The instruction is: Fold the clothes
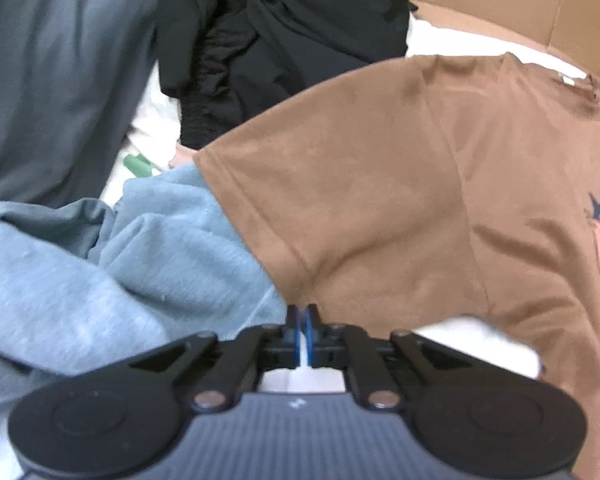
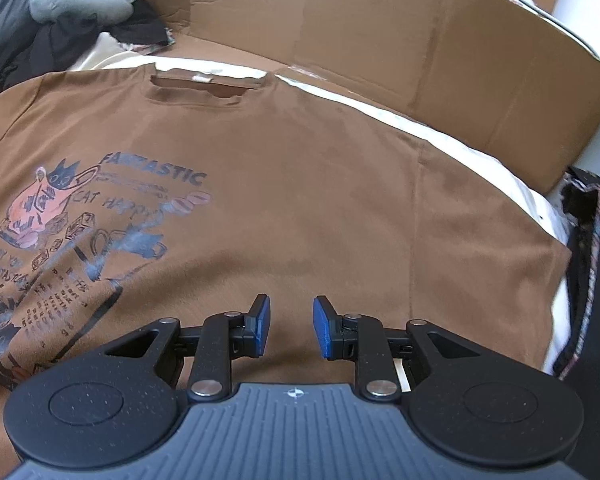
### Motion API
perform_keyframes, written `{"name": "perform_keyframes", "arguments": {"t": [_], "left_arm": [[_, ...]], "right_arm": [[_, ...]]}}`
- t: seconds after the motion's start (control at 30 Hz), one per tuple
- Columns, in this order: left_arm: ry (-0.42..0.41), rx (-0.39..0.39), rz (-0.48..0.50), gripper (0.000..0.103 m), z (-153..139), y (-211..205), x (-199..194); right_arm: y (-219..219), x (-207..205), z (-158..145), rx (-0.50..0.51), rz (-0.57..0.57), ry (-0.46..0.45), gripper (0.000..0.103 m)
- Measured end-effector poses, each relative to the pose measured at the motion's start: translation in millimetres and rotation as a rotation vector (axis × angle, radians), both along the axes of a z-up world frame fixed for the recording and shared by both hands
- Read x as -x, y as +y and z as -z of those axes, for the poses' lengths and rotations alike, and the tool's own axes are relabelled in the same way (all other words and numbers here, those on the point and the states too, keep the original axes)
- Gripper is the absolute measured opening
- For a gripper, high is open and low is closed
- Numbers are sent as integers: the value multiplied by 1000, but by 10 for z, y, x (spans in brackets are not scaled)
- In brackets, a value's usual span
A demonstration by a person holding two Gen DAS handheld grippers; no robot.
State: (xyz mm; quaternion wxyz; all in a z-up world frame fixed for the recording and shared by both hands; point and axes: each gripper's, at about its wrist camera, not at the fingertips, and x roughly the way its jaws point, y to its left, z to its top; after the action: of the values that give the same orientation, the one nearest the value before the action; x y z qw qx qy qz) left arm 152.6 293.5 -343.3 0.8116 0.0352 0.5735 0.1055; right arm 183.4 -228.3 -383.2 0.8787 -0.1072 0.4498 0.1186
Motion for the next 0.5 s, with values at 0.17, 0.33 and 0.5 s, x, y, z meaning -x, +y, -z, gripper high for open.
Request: {"name": "perform_keyframes", "arguments": {"t": [0.17,0.33,0.5], "left_arm": [[-58,83,-74,44,-56,17,77],[-66,113,-150,38,107,35,98],[-72,205,-263,26,268,126,185]], "right_arm": [[-208,131,-51,-22,92,7,32],[-422,294,-54,-40,179,31,32],[-573,465,-71,-43,237,44,33]]}}
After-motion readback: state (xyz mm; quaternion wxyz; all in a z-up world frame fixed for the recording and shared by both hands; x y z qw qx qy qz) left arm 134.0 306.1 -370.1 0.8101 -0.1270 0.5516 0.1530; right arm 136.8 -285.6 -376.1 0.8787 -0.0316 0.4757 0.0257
